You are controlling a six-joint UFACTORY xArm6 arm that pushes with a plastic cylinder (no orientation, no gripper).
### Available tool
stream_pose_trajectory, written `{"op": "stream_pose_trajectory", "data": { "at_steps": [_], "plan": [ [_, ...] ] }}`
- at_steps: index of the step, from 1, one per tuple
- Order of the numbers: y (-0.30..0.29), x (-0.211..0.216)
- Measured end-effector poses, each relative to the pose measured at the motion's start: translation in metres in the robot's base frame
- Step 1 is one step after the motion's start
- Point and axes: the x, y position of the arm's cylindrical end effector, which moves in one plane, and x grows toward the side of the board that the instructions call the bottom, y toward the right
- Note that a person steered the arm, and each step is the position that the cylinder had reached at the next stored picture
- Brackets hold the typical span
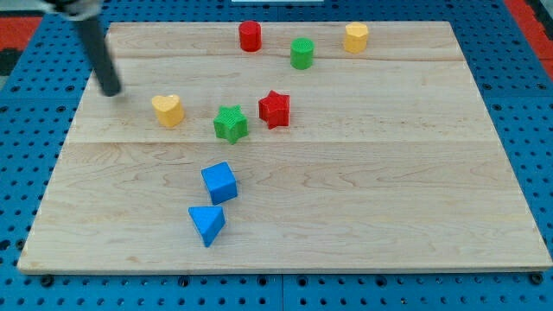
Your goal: Move yellow heart closer to red circle
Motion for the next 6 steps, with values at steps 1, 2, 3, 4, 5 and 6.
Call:
{"op": "stream_pose_trajectory", "data": {
  "at_steps": [1,2,3,4,5,6],
  "plan": [
    [0.034,0.059],
    [0.1,0.048],
    [0.155,0.019],
    [0.183,-0.031],
    [0.228,-0.036],
    [0.247,-0.021]
  ]
}}
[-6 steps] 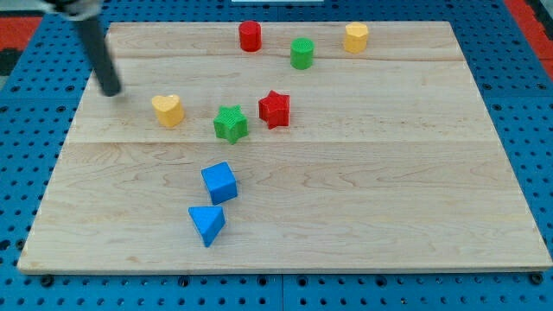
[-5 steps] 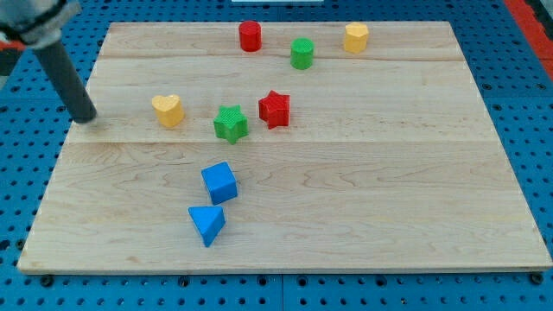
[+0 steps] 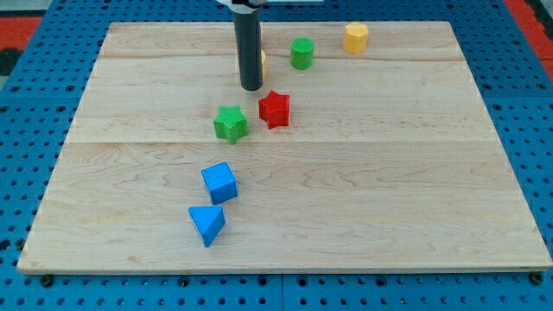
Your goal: Move yellow heart closer to red circle
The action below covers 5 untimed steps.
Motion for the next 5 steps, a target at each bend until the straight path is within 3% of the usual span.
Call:
{"op": "stream_pose_trajectory", "data": {
  "at_steps": [2,3,5],
  "plan": [
    [0.033,-0.017],
    [0.011,-0.036],
    [0.021,-0.007]
  ]
}}
